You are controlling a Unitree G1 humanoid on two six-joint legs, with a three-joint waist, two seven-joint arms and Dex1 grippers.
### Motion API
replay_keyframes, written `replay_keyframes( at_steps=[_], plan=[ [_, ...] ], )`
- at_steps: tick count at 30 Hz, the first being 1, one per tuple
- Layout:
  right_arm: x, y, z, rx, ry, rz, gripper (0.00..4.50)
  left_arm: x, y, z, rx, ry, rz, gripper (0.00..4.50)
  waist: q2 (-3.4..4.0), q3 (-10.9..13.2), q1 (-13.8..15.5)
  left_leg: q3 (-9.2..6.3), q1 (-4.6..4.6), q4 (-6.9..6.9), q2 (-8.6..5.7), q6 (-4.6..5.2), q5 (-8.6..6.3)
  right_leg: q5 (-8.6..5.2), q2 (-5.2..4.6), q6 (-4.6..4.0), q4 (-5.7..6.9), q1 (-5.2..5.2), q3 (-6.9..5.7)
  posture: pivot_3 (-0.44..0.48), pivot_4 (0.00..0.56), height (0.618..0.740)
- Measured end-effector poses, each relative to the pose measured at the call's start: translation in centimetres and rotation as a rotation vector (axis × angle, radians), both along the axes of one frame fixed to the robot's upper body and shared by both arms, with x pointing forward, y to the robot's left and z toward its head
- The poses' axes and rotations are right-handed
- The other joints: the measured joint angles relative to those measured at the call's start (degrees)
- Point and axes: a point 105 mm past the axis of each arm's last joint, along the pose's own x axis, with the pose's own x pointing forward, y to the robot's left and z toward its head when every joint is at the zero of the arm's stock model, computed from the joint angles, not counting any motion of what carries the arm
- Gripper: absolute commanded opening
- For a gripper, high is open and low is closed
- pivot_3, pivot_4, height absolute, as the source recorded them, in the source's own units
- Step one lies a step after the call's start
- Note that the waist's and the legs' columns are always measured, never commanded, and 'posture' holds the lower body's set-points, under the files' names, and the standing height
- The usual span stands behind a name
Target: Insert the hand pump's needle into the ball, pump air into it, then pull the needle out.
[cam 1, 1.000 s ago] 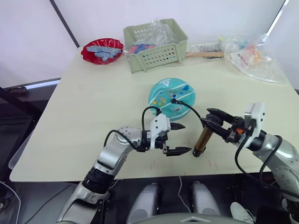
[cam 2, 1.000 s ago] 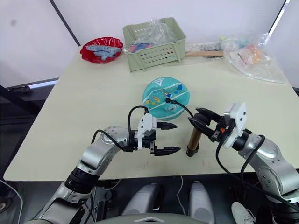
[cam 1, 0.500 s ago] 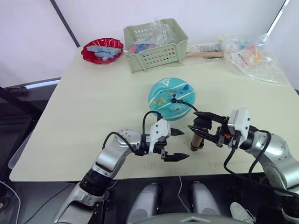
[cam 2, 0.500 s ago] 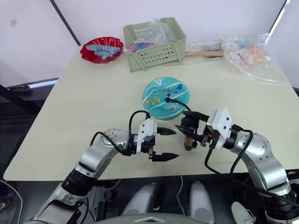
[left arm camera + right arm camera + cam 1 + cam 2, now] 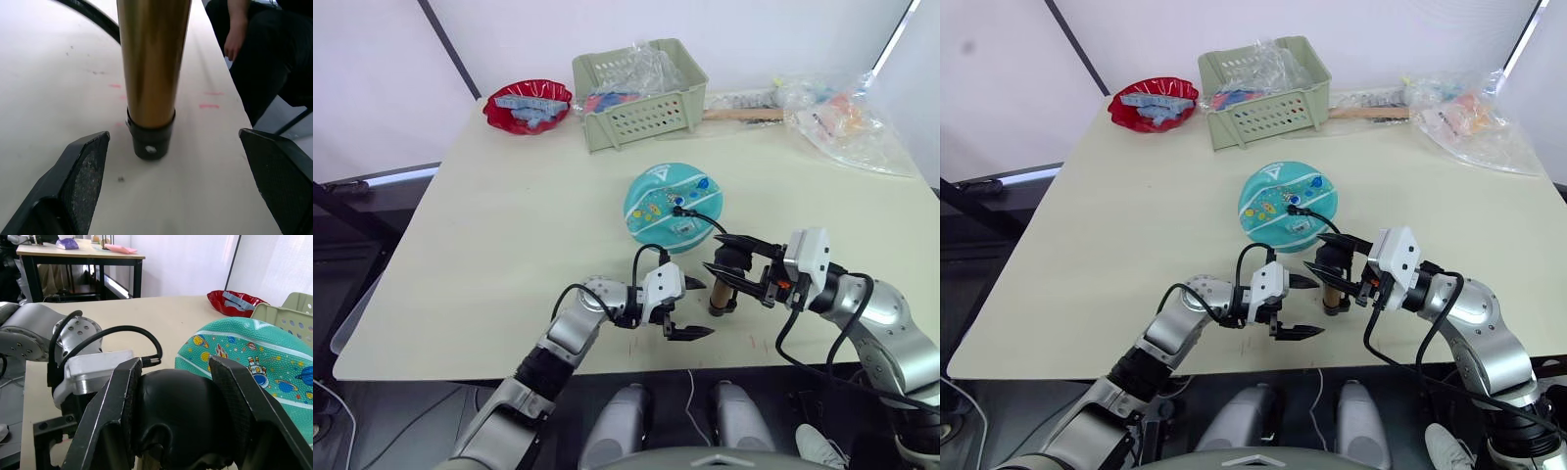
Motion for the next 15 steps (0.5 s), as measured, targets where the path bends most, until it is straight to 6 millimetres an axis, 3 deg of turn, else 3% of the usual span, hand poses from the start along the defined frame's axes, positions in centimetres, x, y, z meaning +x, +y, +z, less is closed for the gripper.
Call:
replay_keyframes(
  at_steps=[10,15],
  plan=[
    [0.0,0.0,-0.1,0.008,0.006,-0.004,1.66,0.4,-0.5,-0.5,-0.01,-0.006,-0.001,4.49,-0.01,0.0,0.0,0.0,0.01,0.0,0.0,0.0,0.0,0.0,0.0,0.0,0.02,0.0,0.0,0.0,0.15,0.74],
    [-0.1,0.1,0.0,0.021,0.01,0.001,1.66,0.4,-1.3,-1.9,-0.015,0.037,0.017,4.49,-0.01,0.0,0.1,-0.01,0.0,0.01,0.0,0.0,0.0,0.0,0.01,0.0,0.03,0.0,-0.01,0.0,0.15,0.74]
  ],
)
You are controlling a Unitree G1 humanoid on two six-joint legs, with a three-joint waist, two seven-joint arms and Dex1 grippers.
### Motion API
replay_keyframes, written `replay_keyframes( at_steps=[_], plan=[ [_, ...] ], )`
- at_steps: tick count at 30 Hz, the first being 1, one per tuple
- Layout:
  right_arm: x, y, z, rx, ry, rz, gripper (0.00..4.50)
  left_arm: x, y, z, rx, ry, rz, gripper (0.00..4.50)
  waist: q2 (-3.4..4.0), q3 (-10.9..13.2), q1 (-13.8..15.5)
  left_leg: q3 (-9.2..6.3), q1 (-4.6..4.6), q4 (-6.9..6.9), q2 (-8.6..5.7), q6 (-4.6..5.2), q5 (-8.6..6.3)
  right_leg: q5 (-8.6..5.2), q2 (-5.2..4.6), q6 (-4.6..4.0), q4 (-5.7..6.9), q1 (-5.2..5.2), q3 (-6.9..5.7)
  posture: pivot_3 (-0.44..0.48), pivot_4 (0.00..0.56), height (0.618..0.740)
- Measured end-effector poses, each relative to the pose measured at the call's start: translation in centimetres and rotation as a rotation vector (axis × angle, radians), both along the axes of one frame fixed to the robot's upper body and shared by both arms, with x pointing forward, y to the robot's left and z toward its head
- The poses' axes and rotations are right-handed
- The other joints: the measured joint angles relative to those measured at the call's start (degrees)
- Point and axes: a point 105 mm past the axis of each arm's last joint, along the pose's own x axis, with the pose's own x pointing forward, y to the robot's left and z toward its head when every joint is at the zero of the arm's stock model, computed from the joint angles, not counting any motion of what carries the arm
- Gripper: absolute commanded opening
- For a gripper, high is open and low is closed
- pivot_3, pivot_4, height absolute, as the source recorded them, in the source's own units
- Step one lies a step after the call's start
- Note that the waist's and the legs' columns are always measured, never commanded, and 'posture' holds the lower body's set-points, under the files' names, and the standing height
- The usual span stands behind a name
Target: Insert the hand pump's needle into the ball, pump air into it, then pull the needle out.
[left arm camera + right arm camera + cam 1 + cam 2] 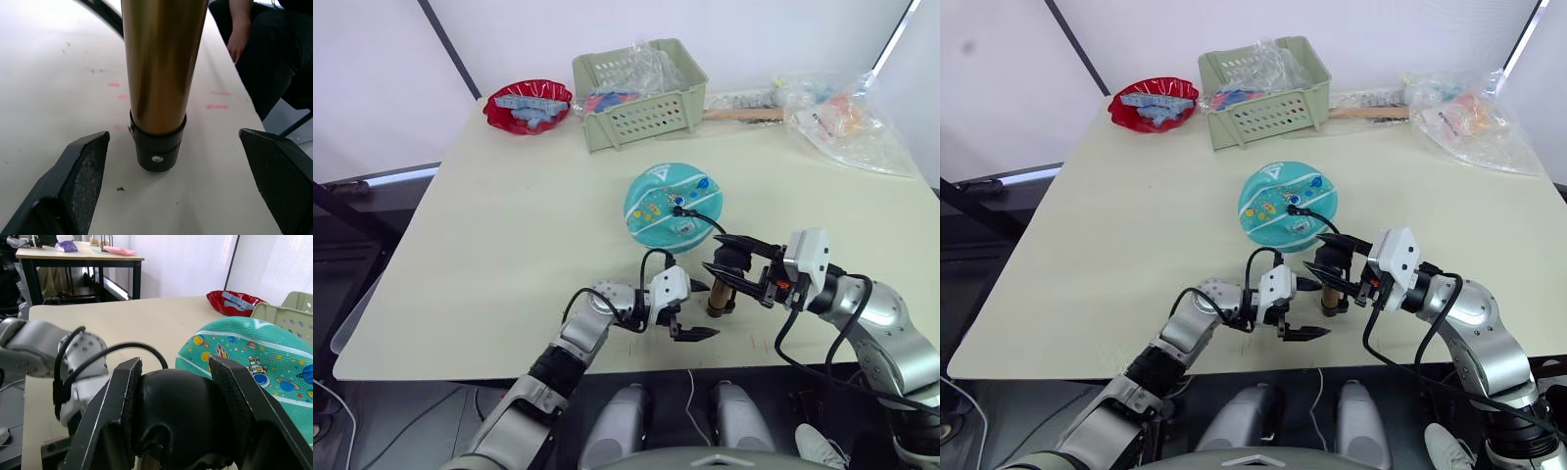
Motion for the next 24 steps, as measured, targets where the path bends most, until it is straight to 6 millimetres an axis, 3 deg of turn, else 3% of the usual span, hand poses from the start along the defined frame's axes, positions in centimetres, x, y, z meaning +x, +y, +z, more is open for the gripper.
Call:
replay_keyframes(
  at_steps=[7,10,11,16,17,24],
  plan=[
    [-0.2,0.1,0.3,0.023,0.005,0.013,1.66,0.3,-0.6,-1.5,0.015,0.02,0.013,4.49,-0.01,0.0,0.0,-0.01,0.0,0.02,0.0,0.0,0.0,0.0,0.01,0.0,0.03,0.0,0.0,0.0,0.15,0.74],
    [-0.2,-0.1,0.5,0.032,0.001,0.012,1.66,0.3,-0.8,-1.5,0.01,0.016,0.008,3.68,-0.01,0.0,0.0,0.0,-0.01,0.04,0.0,0.0,0.0,0.0,0.01,0.0,0.04,0.0,0.0,0.0,0.15,0.74],
    [-0.2,-0.2,0.7,0.038,-0.001,0.011,1.66,0.3,-0.9,-1.5,0.006,0.019,0.009,3.11,-0.01,0.0,0.0,-0.01,-0.01,0.04,0.0,0.0,0.0,0.0,0.01,0.0,0.04,0.0,0.0,0.0,0.15,0.74],
    [-0.2,-0.3,0.8,0.046,0.0,0.014,1.66,0.6,-0.9,-1.4,-0.006,0.018,0.025,1.11,-0.01,0.0,0.0,-0.01,0.0,0.05,0.0,0.0,0.0,0.0,0.01,0.0,0.06,0.0,0.0,0.0,0.15,0.74],
    [-0.2,-0.3,0.8,0.047,-0.001,0.012,1.66,0.6,-0.9,-1.4,-0.009,0.014,0.028,0.96,-0.01,0.0,0.0,-0.01,0.0,0.07,0.0,0.0,0.0,0.0,0.01,0.0,0.07,0.0,-0.01,0.0,0.15,0.74],
    [-0.3,-0.3,0.9,0.044,-0.006,0.017,1.66,0.7,-1.1,-1.3,-0.022,0.014,0.032,0.95,-0.01,0.0,0.0,-0.01,0.0,0.09,0.0,0.0,0.0,0.0,0.01,0.0,0.09,0.0,0.0,0.0,0.15,0.74]
  ],
)
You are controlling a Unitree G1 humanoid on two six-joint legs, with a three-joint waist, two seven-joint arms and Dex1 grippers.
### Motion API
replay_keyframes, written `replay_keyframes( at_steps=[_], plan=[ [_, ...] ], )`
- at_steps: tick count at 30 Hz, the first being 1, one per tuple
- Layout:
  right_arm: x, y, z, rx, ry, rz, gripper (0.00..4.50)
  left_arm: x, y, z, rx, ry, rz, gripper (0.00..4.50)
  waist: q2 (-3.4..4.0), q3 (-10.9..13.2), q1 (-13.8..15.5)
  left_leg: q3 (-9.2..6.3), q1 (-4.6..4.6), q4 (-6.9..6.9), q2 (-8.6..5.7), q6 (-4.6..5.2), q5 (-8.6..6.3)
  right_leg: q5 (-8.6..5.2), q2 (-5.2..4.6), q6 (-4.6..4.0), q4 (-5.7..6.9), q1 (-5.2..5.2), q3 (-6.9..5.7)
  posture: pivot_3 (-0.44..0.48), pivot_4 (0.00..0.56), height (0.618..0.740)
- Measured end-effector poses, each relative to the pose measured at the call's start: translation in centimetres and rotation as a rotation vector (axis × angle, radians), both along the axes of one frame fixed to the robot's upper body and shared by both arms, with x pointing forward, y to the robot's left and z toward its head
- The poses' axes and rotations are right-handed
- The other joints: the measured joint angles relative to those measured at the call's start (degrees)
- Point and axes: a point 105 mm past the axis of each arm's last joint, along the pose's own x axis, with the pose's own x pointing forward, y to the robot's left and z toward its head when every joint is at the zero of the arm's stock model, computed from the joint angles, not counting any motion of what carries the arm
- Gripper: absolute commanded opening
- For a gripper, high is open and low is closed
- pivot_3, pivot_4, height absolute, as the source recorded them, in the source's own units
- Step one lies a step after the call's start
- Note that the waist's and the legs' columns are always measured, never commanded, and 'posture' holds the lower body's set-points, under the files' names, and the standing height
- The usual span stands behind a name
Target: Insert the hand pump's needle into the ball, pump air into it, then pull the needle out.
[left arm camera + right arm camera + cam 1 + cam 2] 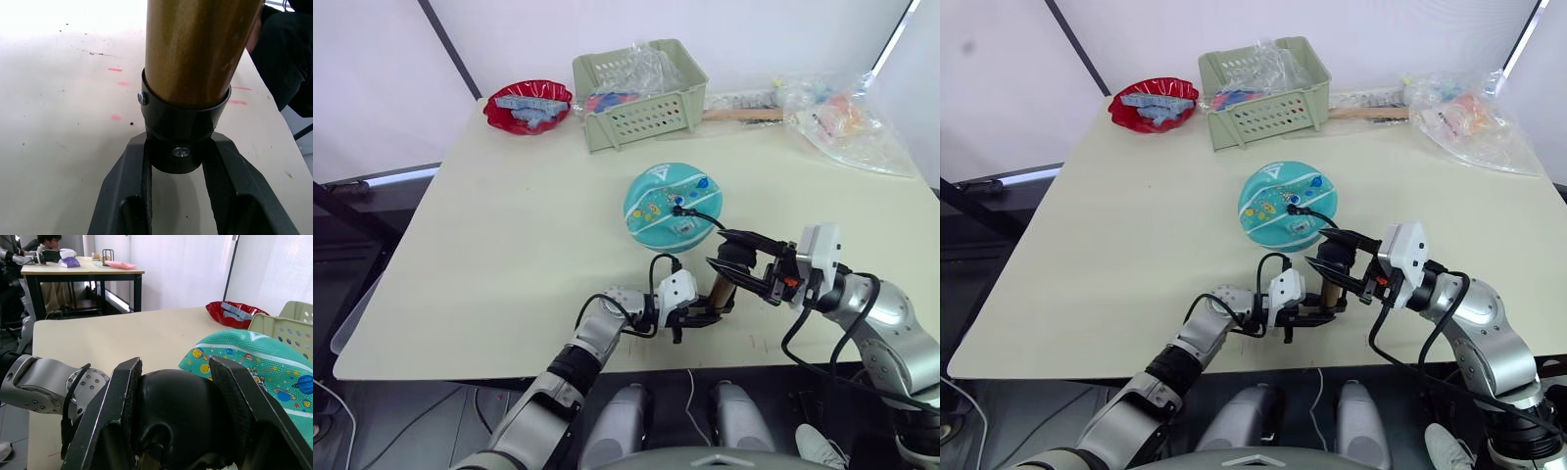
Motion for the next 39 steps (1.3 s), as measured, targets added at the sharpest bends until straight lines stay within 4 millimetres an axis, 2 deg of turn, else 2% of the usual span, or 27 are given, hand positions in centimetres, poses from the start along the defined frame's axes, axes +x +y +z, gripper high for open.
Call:
replay_keyframes(
  at_steps=[20,35,39],
  plan=[
    [0.3,-0.6,-0.3,-0.015,0.03,-0.025,1.66,0.4,0.0,-1.0,0.03,-0.004,-0.001,0.95,0.0,0.0,0.1,0.0,-0.04,0.24,-0.01,0.01,-0.01,0.0,0.0,0.0,0.15,0.01,-0.01,0.0,0.15,0.74],
    [1.1,-3.2,4.0,-0.003,0.019,-0.049,1.66,0.8,-2.2,-1.0,0.038,0.021,-0.019,0.95,-0.11,0.0,0.3,-0.02,-0.09,0.62,-0.04,0.02,-0.01,-0.01,-0.01,0.05,0.51,0.04,-0.03,0.0,0.15,0.74],
    [1.3,-4.1,5.9,0.019,0.022,-0.063,1.66,1.0,-2.5,-1.1,0.047,0.021,-0.017,0.95,-0.15,0.1,0.4,-0.02,-0.12,0.62,-0.04,0.02,-0.01,-0.01,-0.03,0.04,0.51,0.03,-0.03,0.0,0.15,0.74]
  ],
)
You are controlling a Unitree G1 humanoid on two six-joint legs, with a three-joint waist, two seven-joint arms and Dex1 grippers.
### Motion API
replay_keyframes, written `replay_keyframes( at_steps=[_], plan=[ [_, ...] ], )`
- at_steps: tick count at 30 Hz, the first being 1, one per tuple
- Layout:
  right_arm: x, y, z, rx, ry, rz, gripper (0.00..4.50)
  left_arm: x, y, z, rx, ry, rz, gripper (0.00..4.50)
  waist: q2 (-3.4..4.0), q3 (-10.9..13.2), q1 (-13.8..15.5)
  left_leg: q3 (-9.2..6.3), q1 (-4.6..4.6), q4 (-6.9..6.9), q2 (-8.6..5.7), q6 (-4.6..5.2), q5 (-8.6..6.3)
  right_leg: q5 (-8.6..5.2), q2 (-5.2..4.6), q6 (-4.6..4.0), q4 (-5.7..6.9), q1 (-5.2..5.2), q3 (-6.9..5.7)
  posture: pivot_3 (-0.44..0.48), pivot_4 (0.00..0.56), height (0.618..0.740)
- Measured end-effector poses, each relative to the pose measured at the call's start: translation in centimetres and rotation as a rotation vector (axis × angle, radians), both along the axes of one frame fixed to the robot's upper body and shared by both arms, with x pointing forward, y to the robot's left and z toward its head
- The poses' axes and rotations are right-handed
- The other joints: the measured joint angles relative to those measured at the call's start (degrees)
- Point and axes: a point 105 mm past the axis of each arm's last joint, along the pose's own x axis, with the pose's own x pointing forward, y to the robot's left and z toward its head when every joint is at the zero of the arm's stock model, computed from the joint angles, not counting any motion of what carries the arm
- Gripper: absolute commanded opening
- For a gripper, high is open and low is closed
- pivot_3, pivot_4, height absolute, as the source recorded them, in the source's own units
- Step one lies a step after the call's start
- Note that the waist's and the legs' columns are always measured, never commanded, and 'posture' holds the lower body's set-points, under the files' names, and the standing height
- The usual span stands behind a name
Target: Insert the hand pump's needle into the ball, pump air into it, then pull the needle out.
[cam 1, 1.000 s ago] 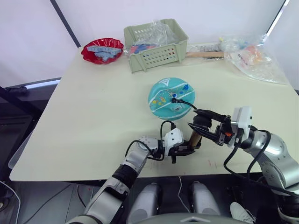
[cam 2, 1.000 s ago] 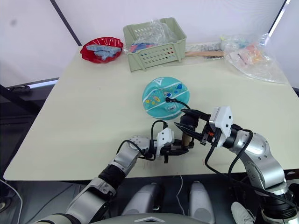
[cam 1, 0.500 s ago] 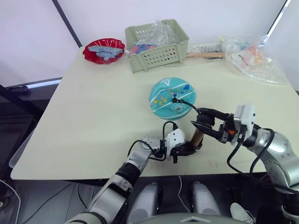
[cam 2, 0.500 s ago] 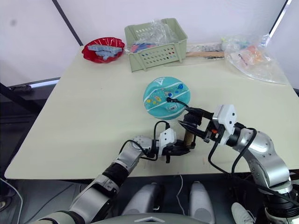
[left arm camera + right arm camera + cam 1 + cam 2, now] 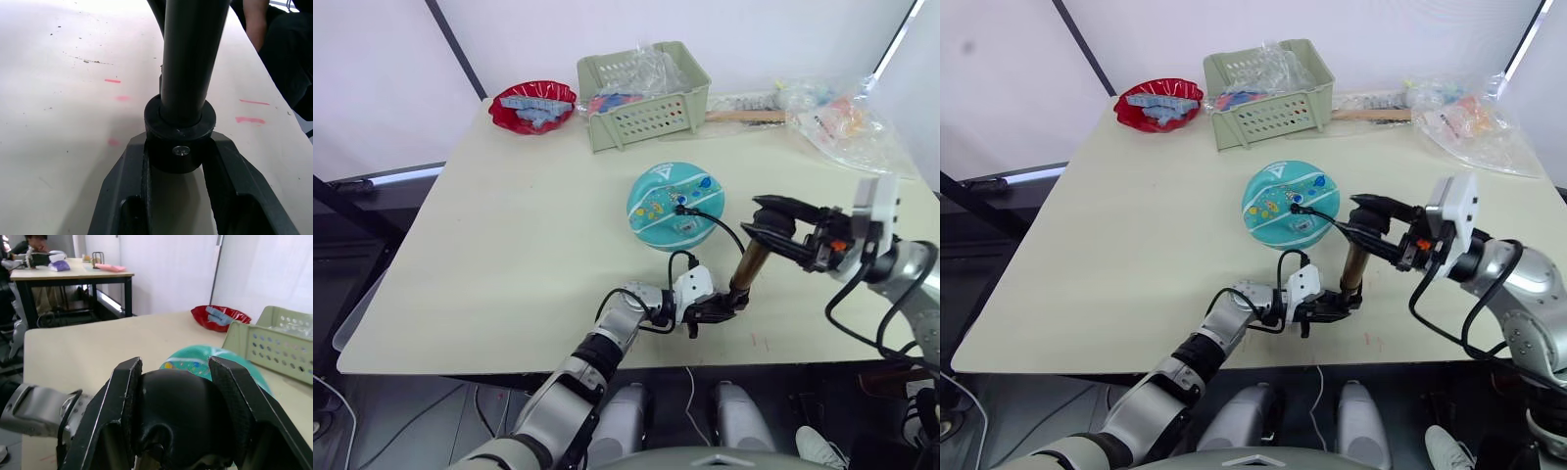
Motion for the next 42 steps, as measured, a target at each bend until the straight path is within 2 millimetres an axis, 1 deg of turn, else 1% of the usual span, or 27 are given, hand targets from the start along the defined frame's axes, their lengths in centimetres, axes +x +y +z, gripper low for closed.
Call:
replay_keyframes(
  at_steps=[5,9,13,22,28,32,38,42],
  plan=[
    [-0.2,-1.0,2.4,0.02,-0.019,-0.012,1.66,0.1,-0.2,0.0,0.006,-0.008,-0.007,0.95,-0.06,0.0,0.1,-0.02,-0.02,0.0,0.0,0.0,0.0,0.0,0.0,0.0,-0.02,0.0,-0.02,0.0,0.15,0.74],
    [-0.3,-1.2,3.1,0.011,-0.021,-0.012,1.66,0.2,-0.3,0.0,0.007,-0.006,-0.01,0.95,-0.07,0.0,0.2,-0.03,-0.05,0.0,-0.02,0.0,0.0,0.0,-0.04,0.01,-0.04,0.0,-0.04,0.0,0.15,0.74],
    [-0.4,-1.4,4.3,-0.008,-0.044,-0.01,1.66,0.3,-0.5,0.0,0.01,-0.005,-0.014,0.95,-0.13,0.0,0.4,-0.04,-0.07,0.0,-0.03,0.01,0.0,0.02,-0.05,0.04,-0.11,0.0,-0.06,0.0,0.15,0.74],
    [-0.4,-1.2,4.1,0.011,-0.044,-0.009,1.66,0.2,-0.5,-0.1,0.011,-0.016,-0.016,0.95,-0.28,-0.1,0.7,-0.17,-0.09,-0.01,-0.01,0.01,-0.01,0.02,-0.03,0.03,-0.17,0.02,-0.18,0.0,0.15,0.74],
    [-0.1,-1.7,5.6,0.043,-0.051,-0.014,1.66,0.0,-0.5,-0.3,0.008,-0.012,-0.016,0.95,-0.28,-0.1,0.8,-0.3,-0.19,-0.03,0.01,0.01,-0.01,0.03,-0.01,0.02,-0.29,0.01,-0.3,0.0,0.15,0.74],
    [0.2,-2.0,5.8,0.057,-0.035,-0.031,1.66,-0.1,-0.6,-0.3,0.006,-0.012,-0.022,0.95,-0.26,-0.1,0.8,-0.53,-0.39,-0.03,0.01,0.01,-0.01,0.07,-0.02,-0.04,-0.48,-0.03,-0.53,0.0,0.15,0.74],
    [-0.2,-1.6,5.7,0.06,-0.046,-0.02,1.66,-0.2,-0.7,-0.3,0.006,-0.011,-0.026,0.95,-0.25,-0.1,0.9,-0.76,-0.51,-0.03,0.01,0.0,-0.01,0.11,-0.03,-0.1,-0.6,-0.03,-0.78,0.0,0.15,0.74],
    [0.3,-2.1,5.9,0.064,-0.006,-0.025,1.66,-0.2,-0.7,-0.3,0.006,-0.011,-0.027,0.95,-0.24,-0.1,0.9,-0.81,-0.54,-0.04,0.01,0.0,-0.01,0.12,-0.03,-0.12,-0.62,-0.03,-0.83,0.0,0.15,0.74]
  ],
)
